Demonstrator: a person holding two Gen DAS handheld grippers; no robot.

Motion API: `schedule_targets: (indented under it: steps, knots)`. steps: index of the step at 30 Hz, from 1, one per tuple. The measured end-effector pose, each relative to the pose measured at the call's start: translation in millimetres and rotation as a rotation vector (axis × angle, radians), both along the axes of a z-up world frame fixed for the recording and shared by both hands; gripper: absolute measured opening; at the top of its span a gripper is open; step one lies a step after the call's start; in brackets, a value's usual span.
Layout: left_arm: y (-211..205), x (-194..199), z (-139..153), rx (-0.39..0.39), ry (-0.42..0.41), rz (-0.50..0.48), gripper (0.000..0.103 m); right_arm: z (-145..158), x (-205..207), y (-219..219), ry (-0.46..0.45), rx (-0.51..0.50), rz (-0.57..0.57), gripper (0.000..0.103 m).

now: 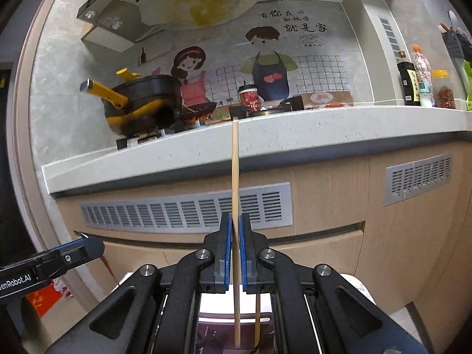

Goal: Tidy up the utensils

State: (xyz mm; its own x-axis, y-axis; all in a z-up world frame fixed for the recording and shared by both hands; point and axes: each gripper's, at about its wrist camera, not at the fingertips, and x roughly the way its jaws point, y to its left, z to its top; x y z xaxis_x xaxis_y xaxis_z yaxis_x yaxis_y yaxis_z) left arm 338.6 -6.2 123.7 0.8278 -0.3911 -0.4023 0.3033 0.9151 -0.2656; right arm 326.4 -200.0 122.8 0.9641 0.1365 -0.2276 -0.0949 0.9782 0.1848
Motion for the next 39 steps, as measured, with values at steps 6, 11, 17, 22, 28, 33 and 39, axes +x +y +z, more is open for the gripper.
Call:
schedule_targets:
  steps: [6, 11, 17, 22, 28, 33, 39]
  knots:
    - [-5, 17, -38, -0.001, 0.123, -0.005, 0.055, -26, 11, 10, 0.093, -0.041, 0.064, 0.006]
    - [5, 13, -51, -0.01, 0.168, 0.03, 0.063, -41, 12, 7, 0.21, -0.065, 0.097, 0.042]
    - [16, -34, -52, 0.026, 0.129, 0.086, 0.075, -45, -30, -2, 0.233, -0.101, 0.04, 0.069]
    - [20, -93, -62, 0.102, 0.069, 0.14, 0.095, -52, -80, -2, 0.273, -0.125, 0.019, 0.094]
    - [25, -162, -85, 0.195, 0.067, 0.214, 0.103, -72, -139, 1, 0.335, -0.119, -0.014, 0.1]
    - [22, -208, -103, 0.231, 0.1, 0.238, 0.103, -90, -186, 10, 0.341, -0.177, -0.07, 0.1]
    - [11, -235, -116, 0.269, 0.154, 0.268, 0.103, -95, -222, 12, 0.319, -0.184, -0.111, 0.101]
